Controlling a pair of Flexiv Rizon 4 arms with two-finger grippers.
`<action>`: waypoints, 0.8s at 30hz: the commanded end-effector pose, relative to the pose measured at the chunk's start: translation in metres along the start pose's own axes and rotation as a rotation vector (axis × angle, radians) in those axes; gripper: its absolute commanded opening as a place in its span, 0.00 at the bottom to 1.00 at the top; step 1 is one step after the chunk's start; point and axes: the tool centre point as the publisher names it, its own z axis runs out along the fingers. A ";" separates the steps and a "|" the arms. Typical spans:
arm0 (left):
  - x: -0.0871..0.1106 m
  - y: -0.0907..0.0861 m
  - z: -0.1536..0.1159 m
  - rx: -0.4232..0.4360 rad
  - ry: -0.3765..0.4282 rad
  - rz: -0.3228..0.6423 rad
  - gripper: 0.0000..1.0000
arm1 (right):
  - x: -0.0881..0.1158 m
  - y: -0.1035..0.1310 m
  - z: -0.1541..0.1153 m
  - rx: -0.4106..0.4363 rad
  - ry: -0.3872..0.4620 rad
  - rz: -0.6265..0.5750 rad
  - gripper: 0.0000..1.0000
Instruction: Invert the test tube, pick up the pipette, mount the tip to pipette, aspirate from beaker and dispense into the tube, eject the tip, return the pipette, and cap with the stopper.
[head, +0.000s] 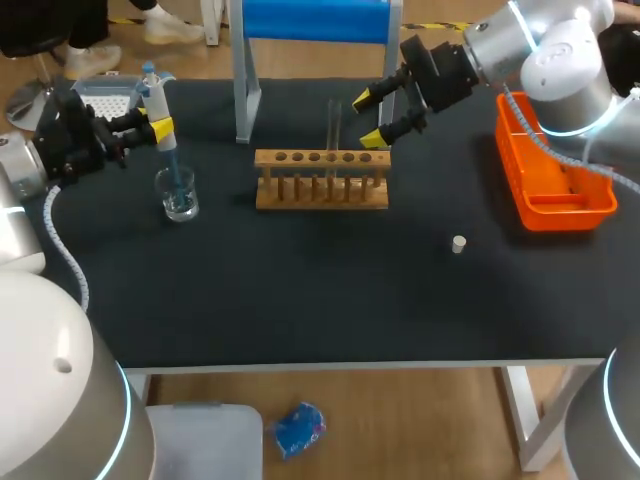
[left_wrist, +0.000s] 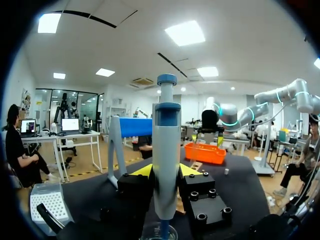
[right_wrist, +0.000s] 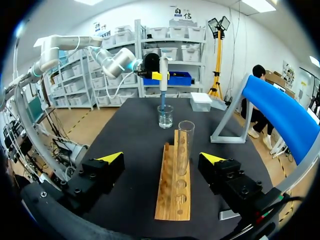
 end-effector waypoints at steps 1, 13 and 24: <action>0.002 -0.007 -0.001 -0.001 0.000 0.017 0.00 | 0.000 0.000 0.000 0.002 0.001 0.000 1.00; 0.008 -0.037 -0.006 -0.002 0.004 0.067 0.00 | 0.000 0.000 0.000 0.002 0.001 0.000 1.00; 0.012 -0.045 -0.003 0.000 0.012 0.074 0.00 | 0.000 0.000 0.000 0.002 0.001 0.000 1.00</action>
